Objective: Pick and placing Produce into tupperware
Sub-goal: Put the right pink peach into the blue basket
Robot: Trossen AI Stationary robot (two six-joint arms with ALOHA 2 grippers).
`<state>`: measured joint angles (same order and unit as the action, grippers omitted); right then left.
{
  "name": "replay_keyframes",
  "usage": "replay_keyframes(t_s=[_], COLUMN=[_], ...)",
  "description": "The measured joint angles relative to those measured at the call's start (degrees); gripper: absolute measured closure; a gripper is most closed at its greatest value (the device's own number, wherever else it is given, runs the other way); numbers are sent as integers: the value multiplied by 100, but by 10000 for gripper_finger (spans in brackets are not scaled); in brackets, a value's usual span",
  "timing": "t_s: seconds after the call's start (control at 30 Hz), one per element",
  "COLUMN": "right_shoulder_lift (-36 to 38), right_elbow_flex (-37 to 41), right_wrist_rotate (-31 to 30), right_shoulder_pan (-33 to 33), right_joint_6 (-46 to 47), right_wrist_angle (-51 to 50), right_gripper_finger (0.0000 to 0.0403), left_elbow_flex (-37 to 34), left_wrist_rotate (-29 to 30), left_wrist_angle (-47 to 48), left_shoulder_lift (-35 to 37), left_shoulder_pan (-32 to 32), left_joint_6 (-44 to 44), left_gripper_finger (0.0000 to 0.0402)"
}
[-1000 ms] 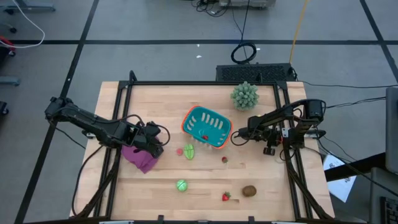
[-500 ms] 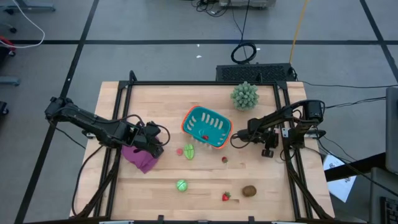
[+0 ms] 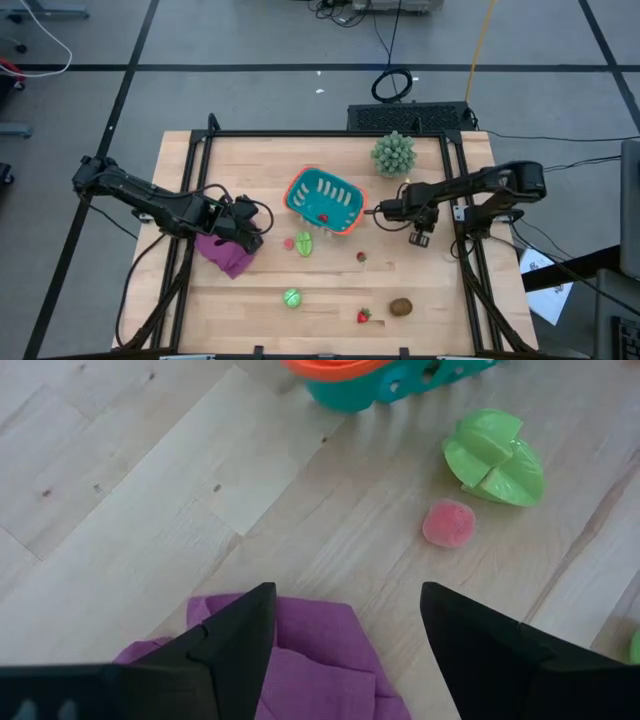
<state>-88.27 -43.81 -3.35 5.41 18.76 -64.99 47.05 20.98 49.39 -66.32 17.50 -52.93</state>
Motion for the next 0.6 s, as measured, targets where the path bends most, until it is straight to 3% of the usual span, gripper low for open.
replay_keyframes(t_s=[0.2, 0.6], right_shoulder_lift=[163, 164], right_elbow_flex=[0, 0], right_wrist_rotate=[41, 218], right_shoulder_pan=[0, 0], right_joint_6=[23, -34], right_wrist_angle=[-188, 171], right_gripper_finger=[353, 278], left_elbow_flex=[0, 0], left_wrist_rotate=[-1, 1], left_wrist_angle=[-1, -3], left_shoulder_lift=[0, 2], left_shoulder_pan=[0, 0], left_joint_6=[0, 0], left_gripper_finger=[149, 149])
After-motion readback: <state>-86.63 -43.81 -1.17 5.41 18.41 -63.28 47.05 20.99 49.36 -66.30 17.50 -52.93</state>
